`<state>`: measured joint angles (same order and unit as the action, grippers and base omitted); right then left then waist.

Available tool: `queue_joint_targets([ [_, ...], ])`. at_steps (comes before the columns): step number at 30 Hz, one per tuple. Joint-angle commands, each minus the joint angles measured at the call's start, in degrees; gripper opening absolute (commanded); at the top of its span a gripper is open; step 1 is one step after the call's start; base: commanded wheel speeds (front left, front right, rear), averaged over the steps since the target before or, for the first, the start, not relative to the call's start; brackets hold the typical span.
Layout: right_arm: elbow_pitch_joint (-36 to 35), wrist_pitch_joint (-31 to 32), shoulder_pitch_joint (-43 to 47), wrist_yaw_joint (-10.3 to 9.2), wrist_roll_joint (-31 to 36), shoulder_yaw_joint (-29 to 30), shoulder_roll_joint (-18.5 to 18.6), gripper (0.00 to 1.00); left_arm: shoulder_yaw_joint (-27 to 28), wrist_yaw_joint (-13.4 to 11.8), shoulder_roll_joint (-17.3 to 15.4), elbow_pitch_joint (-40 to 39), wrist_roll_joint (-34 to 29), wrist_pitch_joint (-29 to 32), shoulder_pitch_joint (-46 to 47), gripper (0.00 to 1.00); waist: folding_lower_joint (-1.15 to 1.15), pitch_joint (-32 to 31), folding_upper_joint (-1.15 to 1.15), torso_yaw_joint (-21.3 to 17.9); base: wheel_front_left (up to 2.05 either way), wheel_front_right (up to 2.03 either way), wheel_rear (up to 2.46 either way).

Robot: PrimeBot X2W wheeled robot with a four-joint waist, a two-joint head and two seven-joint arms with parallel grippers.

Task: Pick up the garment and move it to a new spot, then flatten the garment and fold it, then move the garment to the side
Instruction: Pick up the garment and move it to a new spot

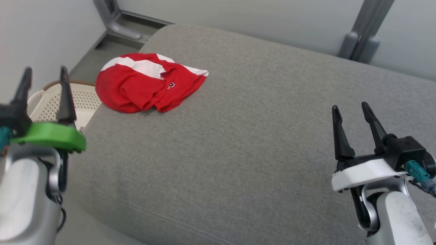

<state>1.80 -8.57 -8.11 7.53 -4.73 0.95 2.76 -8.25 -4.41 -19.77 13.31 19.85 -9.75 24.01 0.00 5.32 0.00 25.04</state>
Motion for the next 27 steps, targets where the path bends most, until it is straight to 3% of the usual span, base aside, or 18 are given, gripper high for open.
queue_joint_targets([
  [1, -1.1, 0.8, -1.1, -0.09, 0.7, 0.4, 0.2, 1.0, -0.4, 1.1, -0.7, 1.5, -0.6, 1.3, 3.7, 1.0, 0.0, 6.7, 0.0, -6.2, 0.0, 0.0, 0.0],
  [8, -6.7, 5.4, -3.1, -0.09, 4.6, 1.2, 0.2, 1.0, -0.3, 5.6, -2.0, 18.2, 2.9, 8.5, 20.5, 1.0, 0.0, 15.3, 0.0, -12.2, 0.0, 0.0, 0.0],
  [15, -10.3, 6.7, -3.8, -0.09, 5.7, 4.0, 0.2, 1.0, -3.2, 9.1, 0.6, 35.2, 4.7, 15.8, 27.0, 1.0, 0.0, 20.9, 0.0, -15.2, 0.0, 0.0, 0.0],
  [26, -10.1, 5.8, -4.9, -0.09, 4.8, 4.2, 0.2, 1.0, -4.3, 9.7, 0.9, 48.7, 5.8, 19.4, 30.0, 1.0, 0.0, 22.3, 0.0, -16.4, 0.0, 0.0, 0.0],
  [27, -9.8, 5.6, -5.0, -0.09, 4.6, 4.2, 0.2, 1.0, -4.3, 9.7, 0.9, 49.5, 5.9, 19.4, 30.1, 0.75, 0.0, 22.2, 0.0, -16.4, 0.0, 0.0, 0.0],
])
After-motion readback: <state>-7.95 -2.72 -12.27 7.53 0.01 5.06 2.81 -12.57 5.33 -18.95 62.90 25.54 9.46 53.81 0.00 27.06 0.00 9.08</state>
